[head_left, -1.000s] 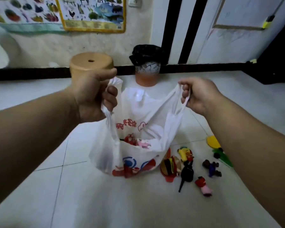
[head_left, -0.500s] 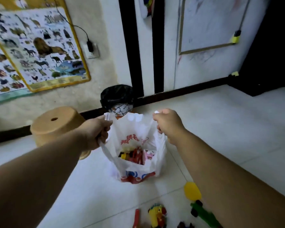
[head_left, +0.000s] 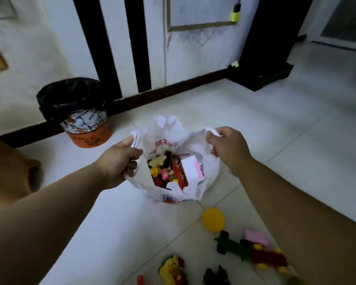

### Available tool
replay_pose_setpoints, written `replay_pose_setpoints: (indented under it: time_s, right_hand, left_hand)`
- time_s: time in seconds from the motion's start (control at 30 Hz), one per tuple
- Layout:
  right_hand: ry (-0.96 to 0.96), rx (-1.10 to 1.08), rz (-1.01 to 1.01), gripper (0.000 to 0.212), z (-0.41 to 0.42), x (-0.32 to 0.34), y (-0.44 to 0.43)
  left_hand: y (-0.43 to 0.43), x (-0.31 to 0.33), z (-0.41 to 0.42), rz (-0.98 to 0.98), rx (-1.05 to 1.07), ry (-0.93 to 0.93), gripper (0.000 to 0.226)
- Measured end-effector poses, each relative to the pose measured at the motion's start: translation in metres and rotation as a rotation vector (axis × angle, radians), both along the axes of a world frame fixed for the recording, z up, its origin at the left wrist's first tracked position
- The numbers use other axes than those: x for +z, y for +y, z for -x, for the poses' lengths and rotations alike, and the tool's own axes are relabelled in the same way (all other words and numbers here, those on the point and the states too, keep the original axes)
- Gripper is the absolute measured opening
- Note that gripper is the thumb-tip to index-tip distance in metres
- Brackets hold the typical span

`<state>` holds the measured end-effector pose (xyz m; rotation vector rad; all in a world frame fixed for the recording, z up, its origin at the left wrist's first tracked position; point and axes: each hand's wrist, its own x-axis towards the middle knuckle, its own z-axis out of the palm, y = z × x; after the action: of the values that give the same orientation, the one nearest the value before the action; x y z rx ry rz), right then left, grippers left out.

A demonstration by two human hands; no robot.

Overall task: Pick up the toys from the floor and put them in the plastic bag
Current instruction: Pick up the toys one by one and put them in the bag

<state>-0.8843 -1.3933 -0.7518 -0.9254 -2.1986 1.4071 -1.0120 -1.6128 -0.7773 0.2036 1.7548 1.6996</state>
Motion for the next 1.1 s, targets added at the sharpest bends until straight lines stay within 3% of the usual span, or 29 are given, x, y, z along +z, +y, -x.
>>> replay_pose_setpoints:
  time_s: [0.07,0.2,0.33,0.43,0.5,0.57,0.6,0.67,0.77,0.83,0.97,1.0,1.1]
  right_hand:
    - [-0.063,-0.04,-0.149,0.028,-0.016,-0.006,-0.01]
    - [-0.099,-0.039,-0.435,0.047,-0.053,-0.029,-0.046]
    - [0.027,-0.018,-0.709,0.035,-0.085,-0.066,-0.1]
    - [-0.072,0.199,-0.727,0.025,-0.11,-0.114,-0.149]
    - [-0.304,0.411,-0.592,0.031,-0.124,-0.154,-0.173]
    - [-0.661,0.524,-0.315,0.049,-0.127,-0.192,-0.185]
    - [-0.801,0.518,-0.215,0.058,-0.124,-0.209,-0.187]
    - [-0.898,0.402,-0.164,0.067,-0.111,-0.237,-0.184]
    - [-0.971,0.201,-0.206,0.069,-0.085,-0.262,-0.181]
    - [-0.92,0.117,-0.103,0.062,-0.071,-0.269,-0.18]
    - [-0.882,0.178,-0.015,0.036,-0.057,-0.271,-0.176]
    - [-0.845,0.184,-0.009,0.026,-0.056,-0.268,-0.174]
    - [-0.624,0.037,0.162,0.028,-0.057,-0.245,-0.164]
  left_hand:
    - [-0.006,-0.007,-0.007,-0.029,-0.085,0.026,0.036]
    - [-0.018,-0.032,-0.02,-0.061,-0.155,0.041,0.045]
    - [-0.03,-0.052,-0.024,-0.041,-0.262,0.029,0.059]
    - [-0.037,-0.056,-0.027,-0.075,-0.284,0.012,0.06]
    - [-0.04,-0.055,-0.031,-0.098,-0.282,0.034,0.058]
    - [-0.045,-0.054,-0.034,-0.125,-0.274,0.036,0.057]
    - [-0.048,-0.055,-0.035,-0.14,-0.276,0.025,0.057]
    - [-0.053,-0.055,-0.034,-0.165,-0.283,-0.003,0.056]
    - [-0.062,-0.055,-0.03,-0.188,-0.28,-0.033,0.049]
    - [-0.064,-0.052,-0.024,-0.21,-0.27,-0.052,0.043]
    - [-0.062,-0.047,-0.014,-0.264,-0.223,-0.091,0.041]
    - [-0.061,-0.046,-0.014,-0.272,-0.223,-0.093,0.041]
    - [-0.06,-0.049,-0.015,-0.281,-0.27,-0.102,0.041]
